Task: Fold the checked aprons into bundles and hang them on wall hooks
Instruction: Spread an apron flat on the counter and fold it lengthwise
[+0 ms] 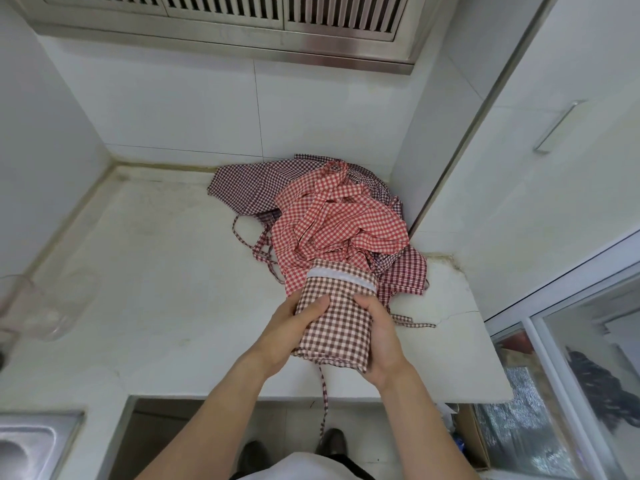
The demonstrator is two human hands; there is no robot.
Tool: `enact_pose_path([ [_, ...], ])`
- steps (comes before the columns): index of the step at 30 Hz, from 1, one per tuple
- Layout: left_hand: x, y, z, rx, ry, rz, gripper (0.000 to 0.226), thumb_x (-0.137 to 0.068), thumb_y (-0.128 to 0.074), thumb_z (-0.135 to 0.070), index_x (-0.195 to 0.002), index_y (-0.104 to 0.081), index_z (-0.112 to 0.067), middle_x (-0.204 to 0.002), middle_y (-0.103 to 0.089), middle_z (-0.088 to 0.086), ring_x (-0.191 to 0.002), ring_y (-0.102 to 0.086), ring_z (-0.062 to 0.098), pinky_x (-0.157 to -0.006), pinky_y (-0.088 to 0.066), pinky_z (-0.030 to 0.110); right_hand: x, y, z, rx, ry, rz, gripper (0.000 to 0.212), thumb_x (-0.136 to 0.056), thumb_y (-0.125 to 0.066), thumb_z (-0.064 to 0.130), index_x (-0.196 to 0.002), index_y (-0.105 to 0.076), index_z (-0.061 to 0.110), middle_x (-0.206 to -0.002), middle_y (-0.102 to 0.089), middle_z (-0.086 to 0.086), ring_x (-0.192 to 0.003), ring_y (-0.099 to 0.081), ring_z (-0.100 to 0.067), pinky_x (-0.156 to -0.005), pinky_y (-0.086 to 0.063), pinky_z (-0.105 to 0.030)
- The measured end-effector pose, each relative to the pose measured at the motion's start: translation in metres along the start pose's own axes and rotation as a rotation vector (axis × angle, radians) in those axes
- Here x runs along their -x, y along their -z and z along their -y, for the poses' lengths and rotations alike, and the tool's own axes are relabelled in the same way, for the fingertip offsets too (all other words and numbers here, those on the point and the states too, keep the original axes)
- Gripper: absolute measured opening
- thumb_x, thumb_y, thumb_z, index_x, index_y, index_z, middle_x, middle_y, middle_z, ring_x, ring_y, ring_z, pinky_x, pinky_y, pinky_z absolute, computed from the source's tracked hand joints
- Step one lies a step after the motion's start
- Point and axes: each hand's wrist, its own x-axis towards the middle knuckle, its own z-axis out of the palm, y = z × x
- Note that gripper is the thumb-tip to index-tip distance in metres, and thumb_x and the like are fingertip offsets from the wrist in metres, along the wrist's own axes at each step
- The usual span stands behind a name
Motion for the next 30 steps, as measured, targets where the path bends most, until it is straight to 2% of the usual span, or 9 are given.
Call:
enact_pose_path([
  [2,0.001,0.000,-0.001,0.091,-0.015,0.009,0.064,-0.076,-0.076,-0.047,-0.133,-0.052,-0.032,-0.122,-0.069,-0.004,-0.110,-0.067,0.016,-0.099,-0.053,0.042,-0.003,0.001,0.000,0.088,0.017,-0.028,0.040,-0.095,-0.060,0.035,-0.129,-0.059,0.014,-0.121,-0.070,-0.014,-0.111,-0.067,-0.032,-0.096,-0.053,-0.054],
  [5,0.003,-0.003,-0.003,0.093,-0.058,-0.045,0.058,-0.078,-0.080,-0.041,-0.129,-0.053,-0.034,-0.121,-0.068,-0.005,-0.107,-0.068,0.014,-0.094,-0.056,0.037,-0.010,0.002,-0.001,0.298,0.101,-0.141,0.050,-0.092,-0.063,0.047,-0.134,-0.056,0.020,-0.123,-0.069,-0.005,-0.109,-0.069,-0.024,-0.096,-0.054,-0.050],
  [8,0.003,-0.007,-0.001,-0.047,-0.115,-0.070,0.074,-0.077,-0.077,-0.054,-0.140,-0.043,-0.037,-0.128,-0.063,-0.009,-0.112,-0.064,0.010,-0.095,-0.055,0.037,-0.010,-0.001,-0.002,0.488,0.158,-0.159,0.060,-0.081,-0.070,0.059,-0.131,-0.058,0.028,-0.119,-0.071,0.003,-0.105,-0.070,-0.016,-0.093,-0.057,-0.044],
  [10,0.002,-0.008,0.000,-0.107,-0.130,-0.080,0.074,-0.081,-0.070,-0.060,-0.144,-0.039,-0.038,-0.132,-0.060,-0.011,-0.116,-0.061,0.009,-0.099,-0.053,0.037,-0.008,-0.001,0.000,0.473,0.161,-0.149,0.053,-0.079,-0.077,0.047,-0.125,-0.061,0.027,-0.113,-0.073,0.002,-0.101,-0.071,-0.017,-0.091,-0.058,-0.044],
  [13,0.002,-0.004,-0.007,-0.219,-0.153,-0.132,0.053,-0.093,-0.057,-0.051,-0.140,-0.045,-0.032,-0.129,-0.058,-0.014,-0.110,-0.058,-0.001,-0.088,-0.049,0.015,-0.004,0.004,0.007,0.487,0.189,-0.170,0.048,-0.078,-0.082,0.037,-0.120,-0.063,0.026,-0.110,-0.074,0.003,-0.099,-0.072,-0.016,-0.089,-0.059,-0.043],
  [16,0.001,0.009,-0.010,-0.446,-0.230,-0.209,0.036,-0.089,-0.066,-0.044,-0.119,-0.056,-0.029,-0.115,-0.059,-0.022,-0.100,-0.055,-0.012,-0.073,-0.043,0.002,-0.003,0.012,0.017,0.570,0.190,-0.183,0.045,-0.076,-0.082,0.039,-0.117,-0.063,0.031,-0.109,-0.073,0.008,-0.096,-0.071,-0.011,-0.082,-0.060,-0.032],
  [21,-0.005,0.031,-0.015,-0.698,-0.211,-0.109,0.029,-0.080,-0.076,-0.047,-0.090,-0.062,-0.025,-0.095,-0.068,-0.015,-0.091,-0.060,-0.003,-0.082,-0.050,0.019,0.001,0.023,0.034,0.703,0.166,-0.133,0.045,-0.076,-0.082,0.038,-0.116,-0.063,0.030,-0.111,-0.073,0.007,-0.098,-0.071,-0.011,-0.087,-0.058,-0.036],
  [28,-0.006,0.036,-0.022,-0.741,-0.310,-0.131,0.024,-0.080,-0.078,-0.041,-0.080,-0.062,-0.023,-0.094,-0.070,-0.017,-0.093,-0.061,-0.009,-0.078,-0.046,0.013,0.003,0.029,0.040,0.800,0.088,-0.106,0.037,-0.077,-0.079,0.042,-0.109,-0.060,0.036,-0.112,-0.070,0.008,-0.100,-0.068,-0.013,-0.080,-0.054,-0.029],
  [30,-0.006,0.035,-0.023,-0.749,-0.339,-0.108,0.026,-0.083,-0.075,-0.042,-0.079,-0.060,-0.022,-0.087,-0.069,-0.011,-0.086,-0.064,0.001,-0.075,-0.053,0.022,0.003,0.029,0.039,0.821,0.052,-0.104,0.032,-0.078,-0.078,0.043,-0.103,-0.059,0.037,-0.110,-0.069,0.009,-0.098,-0.067,-0.012,-0.077,-0.053,-0.028],
])
